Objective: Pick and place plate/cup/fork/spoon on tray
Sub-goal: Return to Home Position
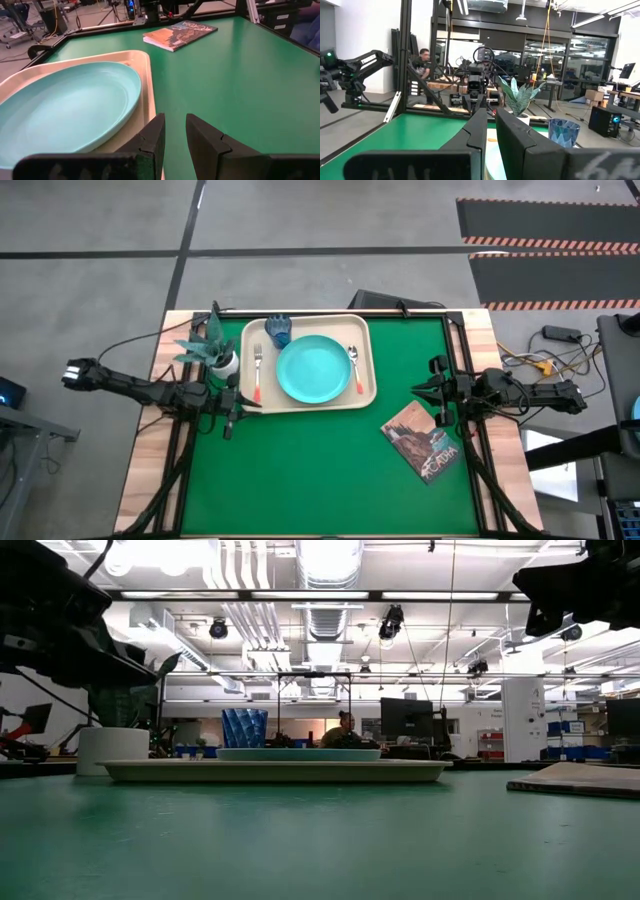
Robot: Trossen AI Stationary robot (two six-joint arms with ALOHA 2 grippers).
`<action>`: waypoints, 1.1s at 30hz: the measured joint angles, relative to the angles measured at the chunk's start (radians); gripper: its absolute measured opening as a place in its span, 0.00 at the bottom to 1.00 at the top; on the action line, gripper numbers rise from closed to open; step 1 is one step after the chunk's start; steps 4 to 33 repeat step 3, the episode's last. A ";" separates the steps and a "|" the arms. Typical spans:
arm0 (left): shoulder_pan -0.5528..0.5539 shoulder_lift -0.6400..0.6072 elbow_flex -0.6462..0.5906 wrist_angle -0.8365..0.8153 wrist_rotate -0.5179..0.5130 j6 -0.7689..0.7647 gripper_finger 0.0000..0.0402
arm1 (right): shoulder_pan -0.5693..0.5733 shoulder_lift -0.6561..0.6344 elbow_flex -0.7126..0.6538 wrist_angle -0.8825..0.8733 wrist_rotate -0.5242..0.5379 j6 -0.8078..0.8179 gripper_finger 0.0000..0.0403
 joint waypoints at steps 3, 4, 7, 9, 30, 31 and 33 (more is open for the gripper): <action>0.000 0.009 0.000 0.000 0.000 0.000 0.16 | 0.000 0.000 0.000 0.000 0.000 -0.001 0.08; 0.000 0.009 0.000 0.000 0.000 0.000 0.16 | 0.000 0.000 0.000 0.000 0.000 -0.001 0.08; 0.000 0.009 0.000 0.000 0.000 0.000 0.16 | 0.000 0.000 0.000 0.000 0.000 -0.001 0.08; 0.000 0.009 0.000 0.000 0.000 0.000 0.16 | 0.000 0.000 0.000 0.000 0.000 -0.001 0.08; 0.000 0.009 0.000 0.000 0.000 0.000 0.16 | 0.000 0.000 0.000 0.000 0.000 -0.001 0.08; 0.000 0.009 0.000 0.000 0.000 0.000 0.16 | 0.000 0.000 0.000 0.000 0.000 -0.001 0.08; 0.000 0.009 0.000 0.000 0.000 0.000 0.16 | 0.000 0.000 0.000 0.000 0.000 -0.001 0.08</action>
